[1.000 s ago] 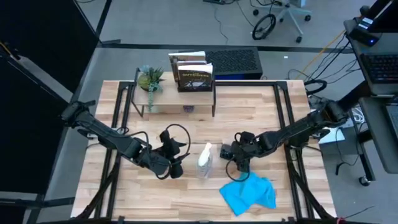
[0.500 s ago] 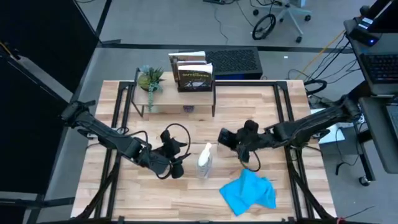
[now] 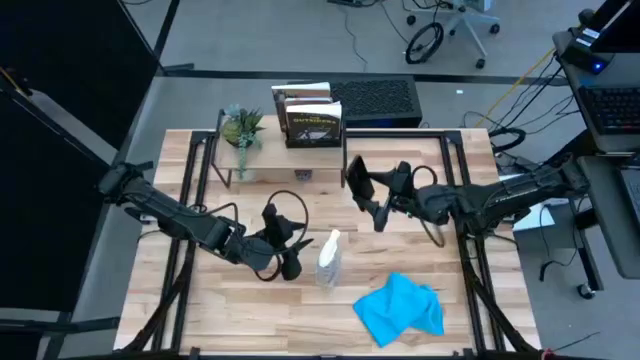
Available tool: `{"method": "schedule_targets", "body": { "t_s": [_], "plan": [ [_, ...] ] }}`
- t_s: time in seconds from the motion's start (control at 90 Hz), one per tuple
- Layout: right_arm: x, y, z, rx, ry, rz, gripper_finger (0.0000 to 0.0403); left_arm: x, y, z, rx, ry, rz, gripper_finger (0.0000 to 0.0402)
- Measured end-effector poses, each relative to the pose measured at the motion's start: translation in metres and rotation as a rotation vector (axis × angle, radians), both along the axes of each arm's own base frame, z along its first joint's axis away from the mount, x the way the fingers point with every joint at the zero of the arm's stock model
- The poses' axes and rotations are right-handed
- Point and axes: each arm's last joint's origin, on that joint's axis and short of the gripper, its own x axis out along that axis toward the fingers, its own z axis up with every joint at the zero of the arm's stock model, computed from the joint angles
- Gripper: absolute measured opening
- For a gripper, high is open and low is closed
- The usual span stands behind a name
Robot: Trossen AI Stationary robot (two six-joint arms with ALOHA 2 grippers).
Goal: Apply microfiber cloth
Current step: Spray the back of the black cellphone using the transparent spray bottle
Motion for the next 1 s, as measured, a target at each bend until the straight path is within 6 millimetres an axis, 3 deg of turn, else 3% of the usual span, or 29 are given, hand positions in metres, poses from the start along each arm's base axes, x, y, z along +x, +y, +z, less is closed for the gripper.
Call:
{"method": "schedule_targets", "body": {
  "t_s": [0.2,0.511,1.0],
  "plan": [
    [0.010,0.000,0.013,-0.033,-0.183,-0.008,0.0312,0.008,0.011,0.009,0.040,-0.081,0.037,0.0178],
    [0.037,0.006,-0.002,-0.030,-0.261,-0.007,0.0312,0.018,0.023,0.028,0.134,-0.216,0.052,0.0178],
    [0.068,0.011,-0.014,-0.036,-0.322,-0.013,0.0312,0.025,0.036,0.037,0.109,-0.305,0.024,0.0178]
  ]
}}
